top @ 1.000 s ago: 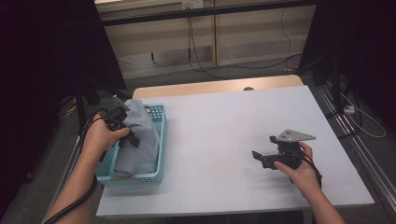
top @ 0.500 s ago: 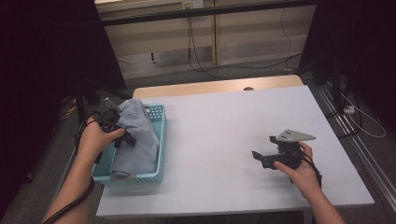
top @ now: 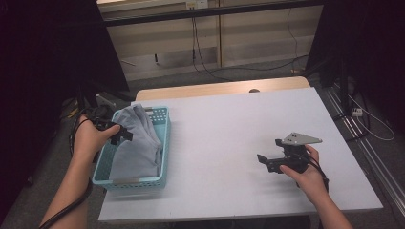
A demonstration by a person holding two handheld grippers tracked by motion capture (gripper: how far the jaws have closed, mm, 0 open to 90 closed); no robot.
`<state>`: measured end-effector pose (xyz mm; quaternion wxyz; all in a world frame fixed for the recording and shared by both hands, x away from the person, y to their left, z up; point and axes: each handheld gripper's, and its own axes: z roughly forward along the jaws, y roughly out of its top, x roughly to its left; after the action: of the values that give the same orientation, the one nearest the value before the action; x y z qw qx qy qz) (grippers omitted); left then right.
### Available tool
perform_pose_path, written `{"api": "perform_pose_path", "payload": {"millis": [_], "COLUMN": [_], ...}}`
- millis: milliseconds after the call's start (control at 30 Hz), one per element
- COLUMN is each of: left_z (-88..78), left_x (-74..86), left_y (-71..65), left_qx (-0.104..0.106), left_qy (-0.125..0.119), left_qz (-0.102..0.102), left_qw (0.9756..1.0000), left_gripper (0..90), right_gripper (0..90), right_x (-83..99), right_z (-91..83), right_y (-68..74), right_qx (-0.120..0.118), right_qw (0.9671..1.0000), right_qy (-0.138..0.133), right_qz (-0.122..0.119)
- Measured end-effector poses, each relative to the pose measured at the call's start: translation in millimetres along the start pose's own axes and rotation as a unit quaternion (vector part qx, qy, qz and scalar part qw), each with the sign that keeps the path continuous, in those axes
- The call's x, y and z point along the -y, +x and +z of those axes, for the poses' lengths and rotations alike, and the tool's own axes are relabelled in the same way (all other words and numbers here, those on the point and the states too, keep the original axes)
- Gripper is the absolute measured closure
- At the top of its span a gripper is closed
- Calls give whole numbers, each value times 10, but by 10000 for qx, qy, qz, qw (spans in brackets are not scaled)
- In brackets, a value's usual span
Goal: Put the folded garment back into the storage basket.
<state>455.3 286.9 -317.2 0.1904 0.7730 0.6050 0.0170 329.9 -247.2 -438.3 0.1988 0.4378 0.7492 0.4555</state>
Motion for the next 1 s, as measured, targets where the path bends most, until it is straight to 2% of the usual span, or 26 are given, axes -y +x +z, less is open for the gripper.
{"api": "perform_pose_path", "payload": {"millis": [167,233,267,333,367,400,467,533,667,900,1000], "left_z": [124,194,232,295,314,351,363,419,493,638,734], "left_x": [-34,-55,-68,-98,-112,-141,-156,-222,-322,-457,-494], "left_y": [-15,-1,-1,15,18,25,27,24,21,94,91], "left_qx": [-85,-32,-13,-80,-81,-83,-121,-183,-268,-360,-403], "left_qy": [-96,-175,-240,-417,-459,-564,-595,-684,-641,-835,-854], "left_qz": [81,72,-1,-9,-37,-66,-47,-68,-35,-251,-251], "left_qw": [9999,9998,9997,9991,9989,9983,9981,9975,9976,9955,9952], "left_gripper": [579,644,699,756,816,826,898,900,900,900,900], "right_gripper": [69,69,69,69,69,68,69,69,68,66,66], "right_x": [-1,0,0,3,4,5,2,1,2,1,0], "right_z": [0,3,4,8,10,10,9,10,22,21,19], "right_y": [3,5,6,7,6,5,6,8,14,3,3], "right_qx": [-2,-4,-6,-9,-13,-15,-27,-39,-56,-56,-54], "right_qw": [10000,10000,10000,10000,10000,10000,10000,10000,10000,10000,10000], "right_qy": [-1,0,3,10,13,16,12,10,37,21,18], "right_qz": [-14,-20,-23,-17,-19,-17,-17,-33,-49,-9,-4]}}
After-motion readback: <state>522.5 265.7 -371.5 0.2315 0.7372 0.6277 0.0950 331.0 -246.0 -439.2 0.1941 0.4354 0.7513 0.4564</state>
